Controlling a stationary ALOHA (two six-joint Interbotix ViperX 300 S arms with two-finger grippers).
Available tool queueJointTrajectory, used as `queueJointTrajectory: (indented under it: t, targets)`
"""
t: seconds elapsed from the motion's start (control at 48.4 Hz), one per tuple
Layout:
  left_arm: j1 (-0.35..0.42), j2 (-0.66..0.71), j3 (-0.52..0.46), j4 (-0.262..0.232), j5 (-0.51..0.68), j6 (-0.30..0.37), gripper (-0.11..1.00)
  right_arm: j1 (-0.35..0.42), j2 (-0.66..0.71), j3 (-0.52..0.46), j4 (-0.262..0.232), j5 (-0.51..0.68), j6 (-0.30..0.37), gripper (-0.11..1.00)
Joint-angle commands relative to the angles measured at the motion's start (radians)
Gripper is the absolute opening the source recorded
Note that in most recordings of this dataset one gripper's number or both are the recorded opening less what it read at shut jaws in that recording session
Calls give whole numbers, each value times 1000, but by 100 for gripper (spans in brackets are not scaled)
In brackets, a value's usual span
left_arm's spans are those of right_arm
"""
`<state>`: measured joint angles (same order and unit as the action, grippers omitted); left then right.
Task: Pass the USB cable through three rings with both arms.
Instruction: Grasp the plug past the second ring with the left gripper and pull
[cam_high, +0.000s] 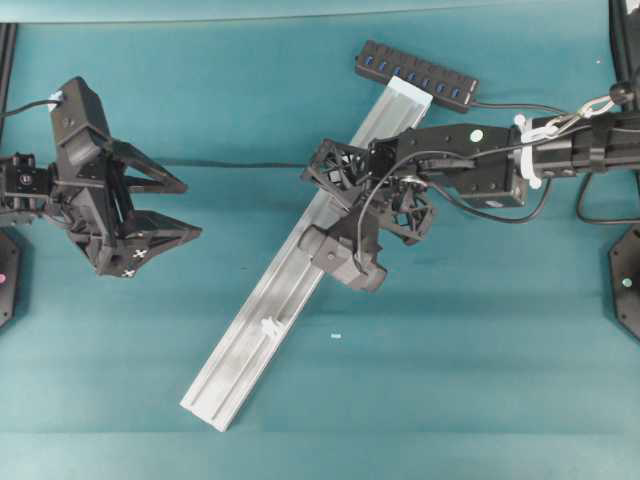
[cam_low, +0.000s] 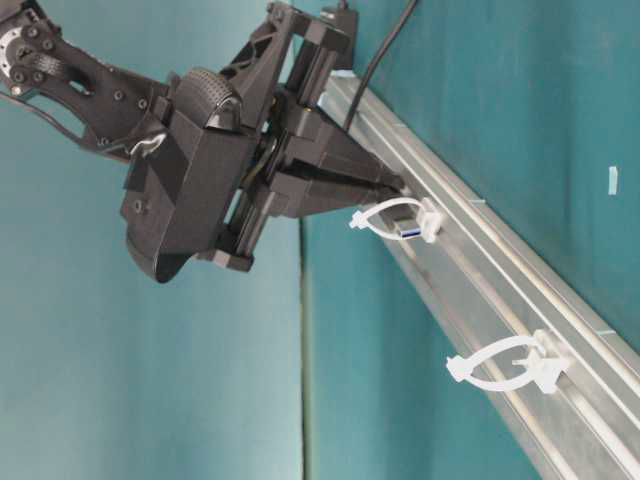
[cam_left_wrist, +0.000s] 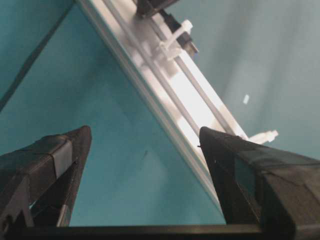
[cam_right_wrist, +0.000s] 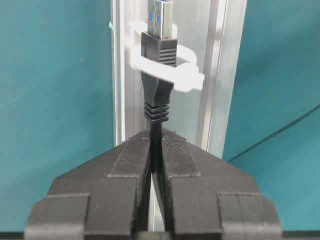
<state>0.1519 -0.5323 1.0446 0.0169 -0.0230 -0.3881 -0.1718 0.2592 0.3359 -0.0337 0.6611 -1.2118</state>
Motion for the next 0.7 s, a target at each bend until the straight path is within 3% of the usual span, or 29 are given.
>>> queueJointTrajectory:
  t: [0.0, 0.145, 0.352, 0.683]
  targets:
    - [-6, -6, -9, 3, -8, 0, 94, 17, 11, -14, 5, -3, 35, 7]
    - [-6, -6, -9, 3, -9, 0, 94, 25, 12, -34, 5, 3, 83, 7]
    - [-18, -2, -12, 3, -9, -28, 93, 35, 11, -43, 6, 25, 89, 7]
    - [-71, 63, -23, 3, -72, -80, 93, 37, -6, -60, 78, 44, 92, 7]
